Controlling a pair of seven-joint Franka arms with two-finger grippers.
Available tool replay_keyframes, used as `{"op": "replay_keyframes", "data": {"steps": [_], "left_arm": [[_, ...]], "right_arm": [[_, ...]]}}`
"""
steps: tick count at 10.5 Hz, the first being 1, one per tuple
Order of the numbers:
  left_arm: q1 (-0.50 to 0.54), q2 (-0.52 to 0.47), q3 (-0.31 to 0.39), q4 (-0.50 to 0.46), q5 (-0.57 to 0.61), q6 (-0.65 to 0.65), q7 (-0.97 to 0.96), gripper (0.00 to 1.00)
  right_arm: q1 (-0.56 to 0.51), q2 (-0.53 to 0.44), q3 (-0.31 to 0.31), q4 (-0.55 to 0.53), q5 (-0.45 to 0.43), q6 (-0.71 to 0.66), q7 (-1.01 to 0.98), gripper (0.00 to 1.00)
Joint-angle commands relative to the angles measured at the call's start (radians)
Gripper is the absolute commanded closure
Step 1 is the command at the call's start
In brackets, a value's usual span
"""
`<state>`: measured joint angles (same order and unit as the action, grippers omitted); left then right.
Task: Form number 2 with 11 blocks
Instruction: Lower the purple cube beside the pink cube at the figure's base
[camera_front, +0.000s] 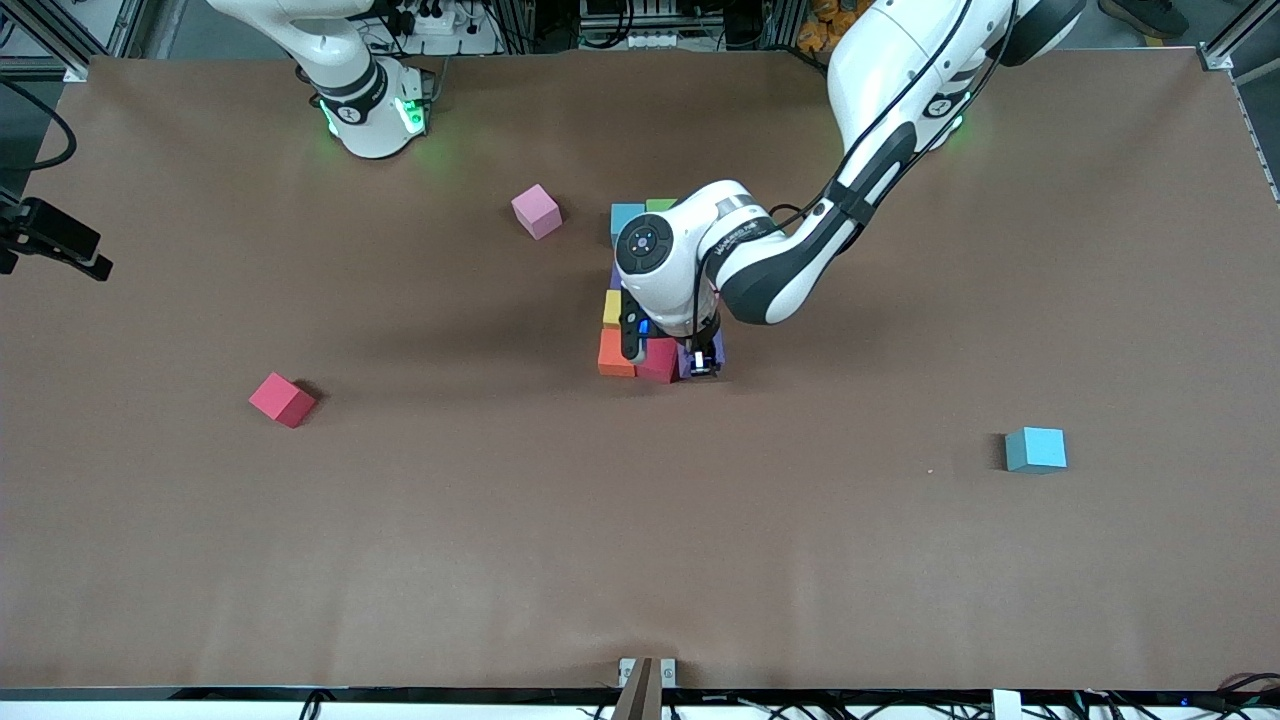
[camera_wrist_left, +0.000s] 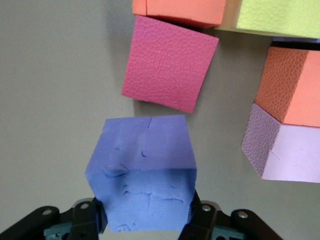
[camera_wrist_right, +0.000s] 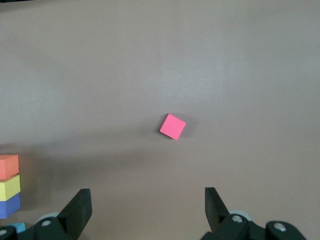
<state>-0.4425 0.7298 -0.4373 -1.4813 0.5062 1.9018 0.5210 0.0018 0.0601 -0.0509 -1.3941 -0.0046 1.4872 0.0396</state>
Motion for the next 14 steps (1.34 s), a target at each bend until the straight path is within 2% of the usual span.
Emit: {"op": "replay_keyframes", "data": {"steps": [1, 4, 6, 14], "left_arm": [[-0.002, 0.013, 0.003, 0.018, 0.023, 0.002, 0.017, 0.99], [0.002, 0.025, 0.003, 0.015, 0.043, 0.002, 0.030, 0.99], [0.034, 0.016, 0.003, 0.016, 0.043, 0.002, 0.103, 0.99], [0.021, 0.023, 0.003, 0.018, 0.048, 0.002, 0.120, 0.99]], "right_arm": [[-0.011, 0.007, 0.009, 0.018, 0.000, -0.010, 0.017, 0.00], [-0.011, 0.007, 0.009, 0.018, 0.000, -0.010, 0.017, 0.00], [-0.011, 0.007, 0.009, 0.018, 0.000, -0.012, 0.019, 0.00], [-0.010, 0.007, 0.009, 0.015, 0.000, -0.012, 0.017, 0.00]]}}
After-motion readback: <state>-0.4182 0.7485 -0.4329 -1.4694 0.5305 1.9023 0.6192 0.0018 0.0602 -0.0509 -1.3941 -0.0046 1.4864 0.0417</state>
